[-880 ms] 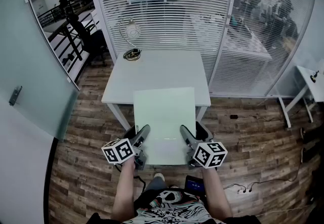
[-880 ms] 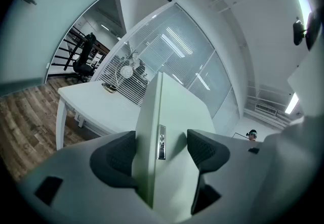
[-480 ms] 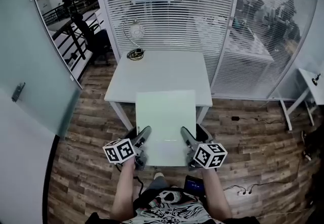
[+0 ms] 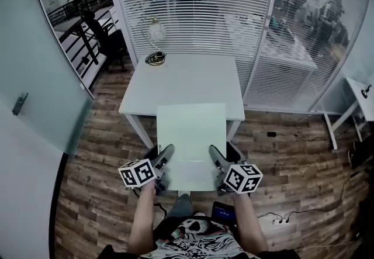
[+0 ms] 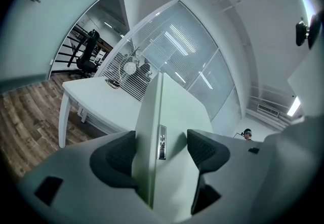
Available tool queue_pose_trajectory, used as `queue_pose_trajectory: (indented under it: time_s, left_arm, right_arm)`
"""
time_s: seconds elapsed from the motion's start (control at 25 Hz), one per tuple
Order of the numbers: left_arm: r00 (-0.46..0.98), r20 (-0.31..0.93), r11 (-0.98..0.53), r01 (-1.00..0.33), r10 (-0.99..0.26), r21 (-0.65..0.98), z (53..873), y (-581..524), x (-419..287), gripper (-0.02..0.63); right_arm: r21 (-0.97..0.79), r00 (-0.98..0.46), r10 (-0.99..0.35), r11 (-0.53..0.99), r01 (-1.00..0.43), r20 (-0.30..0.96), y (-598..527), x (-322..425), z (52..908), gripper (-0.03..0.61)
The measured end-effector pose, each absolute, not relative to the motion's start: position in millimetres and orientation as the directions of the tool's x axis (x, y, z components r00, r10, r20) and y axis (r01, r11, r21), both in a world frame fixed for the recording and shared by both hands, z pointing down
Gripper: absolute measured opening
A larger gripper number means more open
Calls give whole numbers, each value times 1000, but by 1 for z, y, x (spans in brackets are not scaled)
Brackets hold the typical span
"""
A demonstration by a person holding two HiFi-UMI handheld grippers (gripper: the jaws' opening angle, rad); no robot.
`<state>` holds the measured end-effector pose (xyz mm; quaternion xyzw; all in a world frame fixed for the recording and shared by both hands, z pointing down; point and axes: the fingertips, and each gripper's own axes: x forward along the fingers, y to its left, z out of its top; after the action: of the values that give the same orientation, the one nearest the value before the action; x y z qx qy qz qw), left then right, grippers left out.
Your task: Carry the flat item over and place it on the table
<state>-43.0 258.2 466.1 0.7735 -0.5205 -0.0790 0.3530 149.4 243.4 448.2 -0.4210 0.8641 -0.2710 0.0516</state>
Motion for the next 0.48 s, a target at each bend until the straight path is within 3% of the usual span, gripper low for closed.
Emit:
queue_pose_trajectory:
  time_s: [0.48]
  left_arm:
    - [456, 253, -204, -739, -853, 642, 484, 180, -55, 307]
  right_arm:
    - [-516, -633, -756, 481, -709, 166, 166, 137, 465, 287]
